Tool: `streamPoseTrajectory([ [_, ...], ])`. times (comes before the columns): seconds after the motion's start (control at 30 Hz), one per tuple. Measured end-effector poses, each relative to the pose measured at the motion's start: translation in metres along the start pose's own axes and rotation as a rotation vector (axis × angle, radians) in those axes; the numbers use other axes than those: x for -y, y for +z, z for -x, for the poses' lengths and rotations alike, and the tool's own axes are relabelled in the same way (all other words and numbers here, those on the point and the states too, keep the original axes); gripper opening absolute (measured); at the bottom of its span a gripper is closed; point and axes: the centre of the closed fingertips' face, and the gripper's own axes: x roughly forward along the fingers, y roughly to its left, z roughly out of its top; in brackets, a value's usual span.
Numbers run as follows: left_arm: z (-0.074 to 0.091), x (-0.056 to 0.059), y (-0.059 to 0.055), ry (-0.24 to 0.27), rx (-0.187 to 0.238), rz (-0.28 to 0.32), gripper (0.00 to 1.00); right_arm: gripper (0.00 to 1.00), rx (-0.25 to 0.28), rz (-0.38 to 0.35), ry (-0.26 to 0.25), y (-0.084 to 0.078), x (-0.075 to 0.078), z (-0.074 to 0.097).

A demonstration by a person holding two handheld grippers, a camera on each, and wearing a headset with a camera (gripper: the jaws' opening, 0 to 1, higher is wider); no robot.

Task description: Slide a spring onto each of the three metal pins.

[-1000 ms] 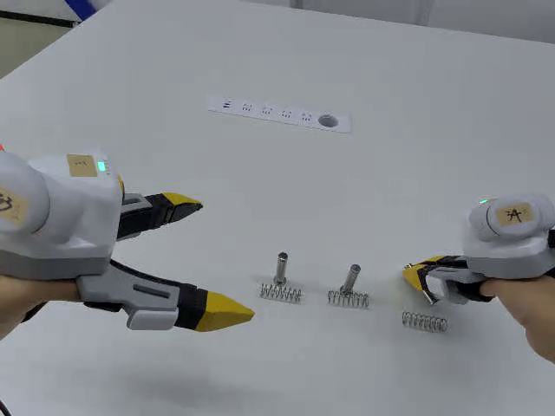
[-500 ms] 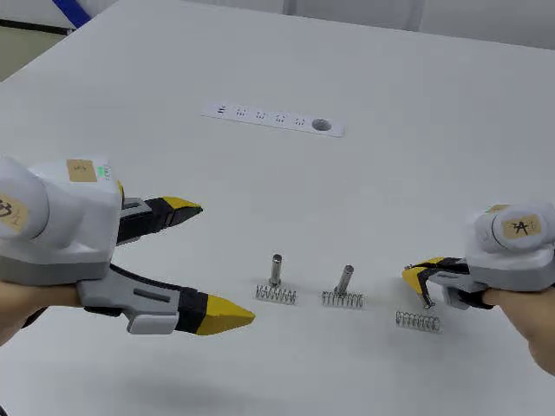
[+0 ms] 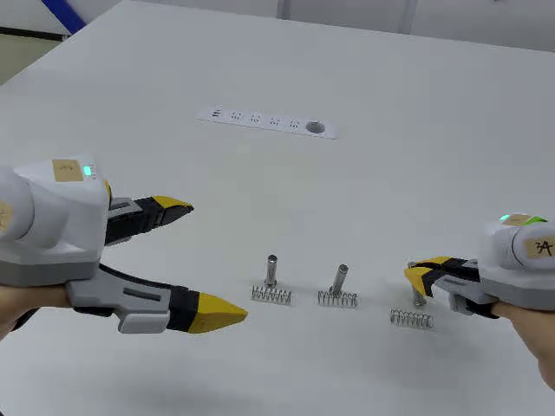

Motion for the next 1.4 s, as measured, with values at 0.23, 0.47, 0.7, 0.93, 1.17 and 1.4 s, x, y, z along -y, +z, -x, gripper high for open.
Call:
streamPoseTrajectory([
  [0.23,0.001,0.002,0.0,0.002,-0.004,-0.005,0.94,0.08,0.028,-0.004,-0.002,0.002,-0.005,0.007],
  [0.47,0.002,0.005,0.0,-0.006,-0.013,-0.011,0.94,0.08,0.058,-0.002,0.003,0.001,-0.006,0.012],
  [0.7,0.004,0.004,0.003,0.004,-0.003,0.005,0.95,0.08,0.101,-0.002,-0.004,-0.002,-0.004,0.016],
  [0.93,0.004,0.002,0.006,0.012,0.011,0.008,0.96,0.09,0.121,-0.034,-0.022,-0.007,-0.002,0.021],
  [1.17,0.003,0.006,0.006,0.007,0.014,0.016,0.95,0.09,0.125,-0.028,-0.028,-0.008,-0.002,0.022],
  [1.4,0.005,0.008,0.006,0.005,0.01,0.008,0.95,0.11,0.137,-0.057,-0.021,-0.007,-0.001,0.025],
])
